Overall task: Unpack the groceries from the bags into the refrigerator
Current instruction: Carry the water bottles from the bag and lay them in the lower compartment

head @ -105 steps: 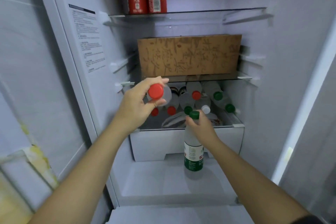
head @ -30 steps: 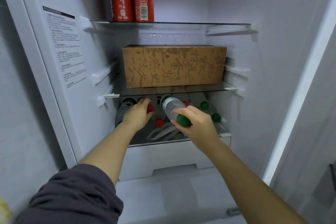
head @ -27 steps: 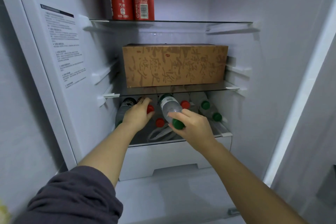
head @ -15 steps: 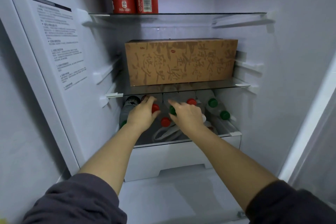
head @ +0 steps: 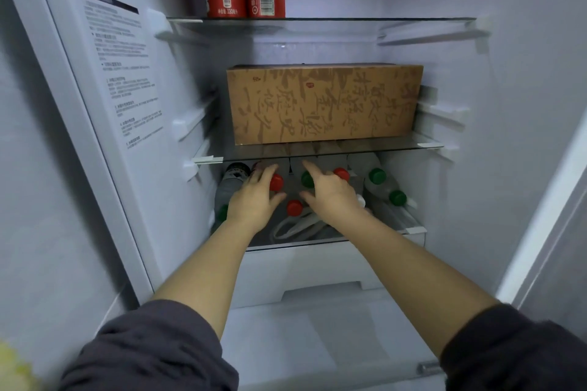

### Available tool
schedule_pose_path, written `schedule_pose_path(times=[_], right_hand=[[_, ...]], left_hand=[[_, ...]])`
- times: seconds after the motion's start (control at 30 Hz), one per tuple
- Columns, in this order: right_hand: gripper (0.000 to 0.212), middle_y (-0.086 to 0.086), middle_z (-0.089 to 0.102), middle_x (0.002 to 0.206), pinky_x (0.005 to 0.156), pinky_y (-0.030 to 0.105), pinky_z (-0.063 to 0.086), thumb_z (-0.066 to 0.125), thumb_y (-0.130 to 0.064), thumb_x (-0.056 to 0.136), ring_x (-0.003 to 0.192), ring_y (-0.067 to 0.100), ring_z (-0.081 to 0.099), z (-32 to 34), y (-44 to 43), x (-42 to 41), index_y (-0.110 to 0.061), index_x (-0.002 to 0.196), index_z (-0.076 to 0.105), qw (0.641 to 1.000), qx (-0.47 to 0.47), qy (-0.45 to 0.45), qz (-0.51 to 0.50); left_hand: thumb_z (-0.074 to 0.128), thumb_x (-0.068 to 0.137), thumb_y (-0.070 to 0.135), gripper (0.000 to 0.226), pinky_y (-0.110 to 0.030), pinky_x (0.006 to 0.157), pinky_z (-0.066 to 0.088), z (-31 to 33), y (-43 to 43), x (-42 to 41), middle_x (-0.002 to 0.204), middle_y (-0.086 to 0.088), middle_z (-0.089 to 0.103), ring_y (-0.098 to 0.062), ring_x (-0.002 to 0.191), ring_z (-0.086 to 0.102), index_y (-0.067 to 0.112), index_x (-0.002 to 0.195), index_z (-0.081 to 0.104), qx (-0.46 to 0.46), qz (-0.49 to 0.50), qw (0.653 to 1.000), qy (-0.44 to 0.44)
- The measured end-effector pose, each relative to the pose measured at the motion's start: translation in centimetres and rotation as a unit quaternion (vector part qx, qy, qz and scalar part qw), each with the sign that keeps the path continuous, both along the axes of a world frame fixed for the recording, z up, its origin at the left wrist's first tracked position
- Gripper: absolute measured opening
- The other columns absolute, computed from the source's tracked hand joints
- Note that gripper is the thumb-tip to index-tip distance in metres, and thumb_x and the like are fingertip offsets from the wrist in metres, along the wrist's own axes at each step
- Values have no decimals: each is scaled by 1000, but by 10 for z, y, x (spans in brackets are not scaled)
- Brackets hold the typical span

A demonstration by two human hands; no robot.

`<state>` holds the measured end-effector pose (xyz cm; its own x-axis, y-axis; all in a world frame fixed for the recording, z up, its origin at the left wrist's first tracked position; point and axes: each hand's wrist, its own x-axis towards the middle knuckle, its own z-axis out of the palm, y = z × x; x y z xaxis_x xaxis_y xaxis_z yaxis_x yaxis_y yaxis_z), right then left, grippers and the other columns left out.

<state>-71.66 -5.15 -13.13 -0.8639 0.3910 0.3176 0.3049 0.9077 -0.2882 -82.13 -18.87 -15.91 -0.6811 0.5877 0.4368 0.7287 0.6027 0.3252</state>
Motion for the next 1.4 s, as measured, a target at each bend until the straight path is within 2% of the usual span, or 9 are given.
schedule_pose_path(times=[0.13, 0.23, 0.37, 0.5, 0.77, 0.97, 1.07, 1.23, 1.4], right_hand=[[48, 5, 52, 126, 72, 36, 35, 59, -45, 93, 105, 27, 57, -29, -3, 25, -23, 132, 39, 997, 58, 49, -7], [36, 5, 59, 100, 64, 34, 37, 62, -48, 90, 90, 25, 58, -41, 4, 23, -16, 95, 46, 999, 2, 53, -3], [45, 6, 52, 82, 52, 32, 28, 62, -49, 91, 75, 22, 50, -39, 4, 16, -16, 70, 38, 998, -45, 30, -9], [43, 5, 51, 85, 55, 31, 32, 61, -54, 89, 77, 23, 53, -43, 1, 12, -14, 82, 48, 999, -10, 38, -21], [47, 9, 63, 100, 63, 30, 36, 57, -53, 92, 91, 26, 62, -45, -6, -1, -7, 97, 65, 996, -5, 43, -83], [40, 8, 57, 86, 59, 31, 34, 59, -47, 93, 80, 24, 54, -53, 10, 26, -10, 78, 54, 990, -44, 129, -41], [34, 9, 58, 87, 60, 29, 32, 63, -40, 92, 77, 23, 51, -61, 32, 43, -9, 79, 57, 984, -29, 164, -70], [16, 15, 62, 92, 63, 30, 37, 62, -15, 92, 84, 31, 59, -67, 57, 51, 0, 88, 64, 991, -15, 113, -64], [23, 18, 61, 81, 59, 32, 38, 56, 3, 88, 77, 32, 60, -68, 60, 39, -8, 69, 48, 993, -2, 108, -49]], left_hand=[[56, 92, 47, 71, -47, 108, 36, -18, -27, -4, 154, -15, 32, -34, 137, 35, 15, 149, 29, -24, 64, 997, 43], [55, 89, 56, 70, -44, 97, 44, -13, -37, 4, 144, -15, 39, -33, 128, 40, 11, 140, 39, -69, 149, 985, 47], [56, 89, 57, 62, -38, 79, 48, -1, -24, 21, 124, -14, 54, -31, 111, 55, 7, 125, 50, -118, 248, 961, 33], [49, 93, 57, 56, -33, 70, 43, -7, -18, 19, 113, -16, 64, -30, 101, 62, 5, 111, 61, -118, 259, 957, -46], [48, 92, 58, 62, -35, 77, 46, -7, -18, 28, 118, -17, 60, -31, 108, 58, 1, 117, 58, -118, 275, 954, -24], [42, 96, 58, 59, -34, 67, 43, -6, -15, 41, 108, -15, 64, -30, 98, 62, 4, 108, 61, -114, 270, 956, 24], [44, 97, 52, 48, -31, 60, 39, -10, -6, 47, 99, -12, 66, -29, 87, 64, 7, 100, 62, -105, 188, 975, 59], [48, 98, 35, 30, -32, 61, 36, -13, 25, 62, 99, -11, 67, -31, 90, 64, 9, 97, 63, -120, 93, 987, 59], [51, 97, 13, 15, -33, 60, 39, -17, 41, 59, 101, -12, 68, -30, 91, 65, 8, 100, 65, -142, 96, 984, 50]])
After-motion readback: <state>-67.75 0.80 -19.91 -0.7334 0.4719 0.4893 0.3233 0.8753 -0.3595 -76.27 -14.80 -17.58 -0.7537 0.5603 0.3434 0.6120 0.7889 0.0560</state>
